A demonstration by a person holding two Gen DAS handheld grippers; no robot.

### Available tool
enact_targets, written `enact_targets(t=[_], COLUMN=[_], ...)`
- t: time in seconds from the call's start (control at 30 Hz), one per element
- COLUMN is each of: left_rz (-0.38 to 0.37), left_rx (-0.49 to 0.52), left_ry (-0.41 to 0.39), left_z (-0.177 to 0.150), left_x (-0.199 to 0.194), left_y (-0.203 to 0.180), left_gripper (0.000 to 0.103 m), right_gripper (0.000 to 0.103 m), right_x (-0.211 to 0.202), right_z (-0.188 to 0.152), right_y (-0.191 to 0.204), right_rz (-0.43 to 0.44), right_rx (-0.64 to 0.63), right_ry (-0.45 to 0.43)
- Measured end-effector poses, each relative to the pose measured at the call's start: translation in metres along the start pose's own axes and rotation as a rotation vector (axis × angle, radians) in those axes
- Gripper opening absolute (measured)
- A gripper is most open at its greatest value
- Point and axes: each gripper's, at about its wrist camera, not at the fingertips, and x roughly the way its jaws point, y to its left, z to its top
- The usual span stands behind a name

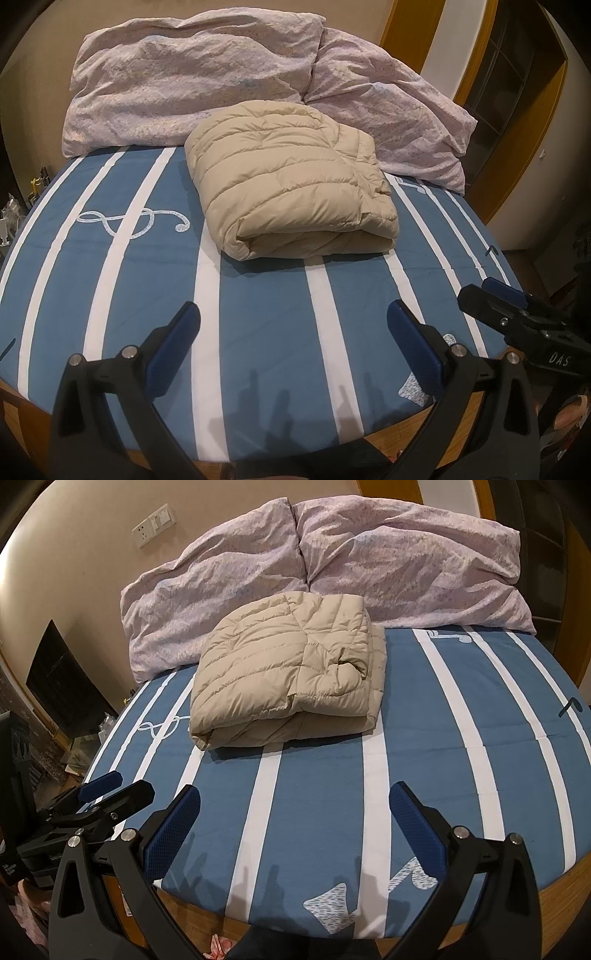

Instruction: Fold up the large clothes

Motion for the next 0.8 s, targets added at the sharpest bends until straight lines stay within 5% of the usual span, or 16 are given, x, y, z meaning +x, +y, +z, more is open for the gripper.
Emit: enact_targets(t=[0.8], left_rz=[0.000], left_rx=[0.004], left_ry=[0.003], left_z=[0.0003], left_x=[0.0003], left_y=[-0.0003], left_gripper=[0.100], right_gripper=[0.102], right_x=[0.0026], right_z=[-0.0018], right_y=[0.0005], right_rz=[0.000], right_rx=[0.004], right_ry=[0.002])
